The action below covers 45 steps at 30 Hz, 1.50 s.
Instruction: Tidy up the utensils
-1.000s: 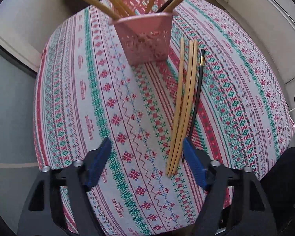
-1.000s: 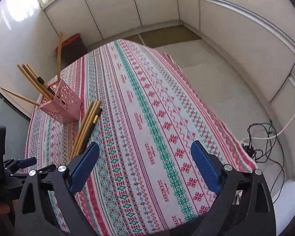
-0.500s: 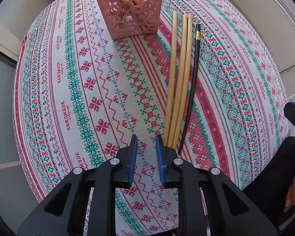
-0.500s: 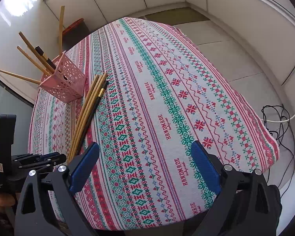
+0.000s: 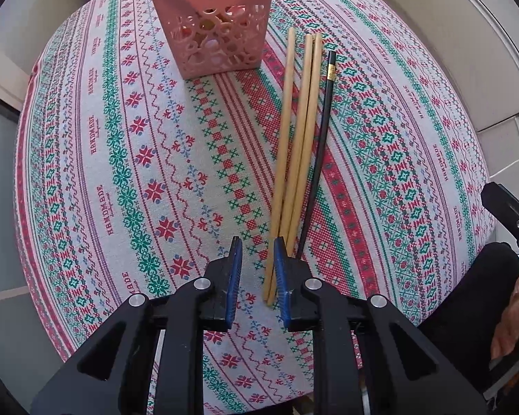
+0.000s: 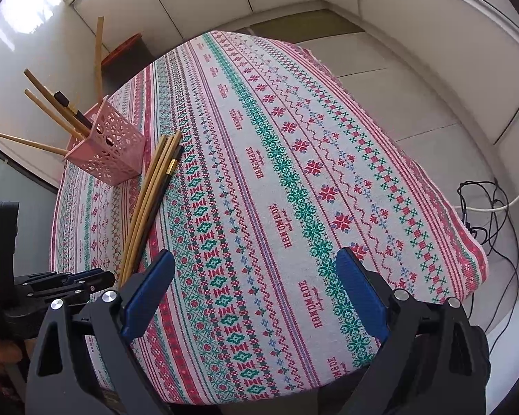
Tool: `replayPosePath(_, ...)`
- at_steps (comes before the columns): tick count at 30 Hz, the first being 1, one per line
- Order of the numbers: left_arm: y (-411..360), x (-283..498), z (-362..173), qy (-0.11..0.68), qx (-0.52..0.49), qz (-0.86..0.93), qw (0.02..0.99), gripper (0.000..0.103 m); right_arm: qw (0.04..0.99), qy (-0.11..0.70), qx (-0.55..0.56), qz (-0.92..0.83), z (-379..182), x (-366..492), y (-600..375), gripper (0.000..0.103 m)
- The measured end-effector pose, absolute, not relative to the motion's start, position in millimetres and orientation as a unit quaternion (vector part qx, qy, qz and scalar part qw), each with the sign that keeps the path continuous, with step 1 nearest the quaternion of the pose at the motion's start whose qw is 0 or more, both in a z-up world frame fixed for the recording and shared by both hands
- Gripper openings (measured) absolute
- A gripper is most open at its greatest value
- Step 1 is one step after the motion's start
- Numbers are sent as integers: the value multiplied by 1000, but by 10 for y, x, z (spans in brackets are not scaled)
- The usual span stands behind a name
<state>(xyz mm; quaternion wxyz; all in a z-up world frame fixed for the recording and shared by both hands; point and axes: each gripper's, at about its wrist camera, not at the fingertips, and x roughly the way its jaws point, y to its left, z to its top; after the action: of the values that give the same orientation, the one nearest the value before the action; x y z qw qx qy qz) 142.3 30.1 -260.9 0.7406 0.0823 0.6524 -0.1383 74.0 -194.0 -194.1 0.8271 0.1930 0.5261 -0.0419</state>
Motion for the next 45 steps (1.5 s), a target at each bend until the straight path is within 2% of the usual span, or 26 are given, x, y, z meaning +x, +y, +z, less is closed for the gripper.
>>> replayPosePath(9,131,1499,-2858,666,106,-139,725,18,824,532,189,-38,-1957,755,-1918,91)
replayPosePath(11,53,1495,-2878,659,126,-139,729,14,824,533,188,-38,-1965,757,-1911,91)
replayPosePath(13,-70,1506,-2896,653,131,-151,730,5,823,534,188,-40,-1970,755,-1920,91)
replayPosePath(21,-575,1335,-2623,591,162,-210,762,4,811,545,207,-51,-2031,750,-2001,91)
replayPosePath(28,-530,1145,-2292,564,149,-229,779,4,794,571,204,-28,-2084,886,-1784,90)
replayPosePath(34,-139,1071,-2308,578,135,-208,778,4,761,616,203,-14,-2226,1166,-1422,64)
replayPosePath(36,44,1080,-2323,583,132,-204,776,4,745,637,198,-17,-2321,1213,-1293,42)
replayPosePath(39,180,1122,-2365,590,119,-201,773,4,720,659,215,-25,-2438,1254,-1151,36)
replayPosePath(45,366,1179,-2406,600,100,-201,768,4,712,669,210,-33,-2461,1321,-915,32)
